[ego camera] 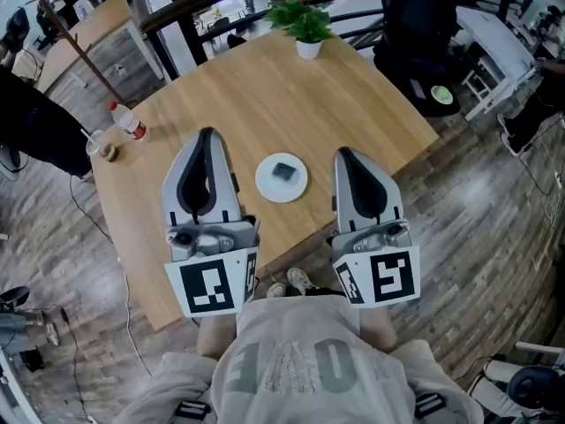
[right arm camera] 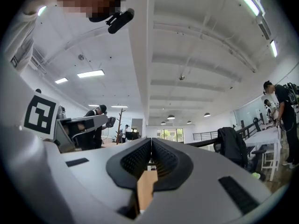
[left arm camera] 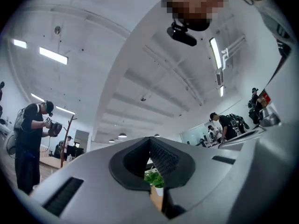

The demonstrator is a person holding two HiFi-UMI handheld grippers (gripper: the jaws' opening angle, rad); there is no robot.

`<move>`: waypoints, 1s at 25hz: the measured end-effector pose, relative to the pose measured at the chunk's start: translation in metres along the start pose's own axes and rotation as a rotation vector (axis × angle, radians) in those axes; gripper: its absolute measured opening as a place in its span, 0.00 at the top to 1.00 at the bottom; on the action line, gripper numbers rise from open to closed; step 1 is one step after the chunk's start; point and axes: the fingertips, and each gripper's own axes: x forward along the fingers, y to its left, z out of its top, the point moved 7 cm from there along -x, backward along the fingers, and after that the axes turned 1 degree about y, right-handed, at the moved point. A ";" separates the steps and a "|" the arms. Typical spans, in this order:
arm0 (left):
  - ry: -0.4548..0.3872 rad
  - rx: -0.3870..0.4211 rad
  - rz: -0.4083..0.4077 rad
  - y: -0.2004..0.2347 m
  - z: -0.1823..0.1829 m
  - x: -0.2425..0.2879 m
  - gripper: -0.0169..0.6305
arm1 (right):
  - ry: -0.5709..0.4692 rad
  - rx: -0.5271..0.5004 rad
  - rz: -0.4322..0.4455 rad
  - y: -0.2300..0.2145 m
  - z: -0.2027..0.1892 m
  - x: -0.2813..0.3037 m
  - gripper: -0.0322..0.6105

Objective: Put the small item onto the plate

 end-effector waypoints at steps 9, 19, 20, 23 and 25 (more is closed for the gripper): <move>-0.009 0.030 0.034 0.015 0.013 -0.011 0.96 | -0.037 -0.042 0.002 0.022 0.011 0.000 0.92; 0.021 0.029 -0.006 0.008 0.008 -0.008 0.96 | -0.027 -0.048 0.003 0.025 0.011 -0.004 0.92; 0.025 0.029 -0.008 0.007 0.008 -0.008 0.96 | -0.026 -0.048 0.002 0.025 0.011 -0.005 0.92; 0.032 0.034 -0.012 0.003 0.007 -0.008 0.96 | -0.027 -0.050 0.001 0.023 0.011 -0.006 0.92; 0.033 0.035 -0.016 0.002 0.007 -0.008 0.96 | -0.029 -0.051 0.001 0.023 0.011 -0.007 0.92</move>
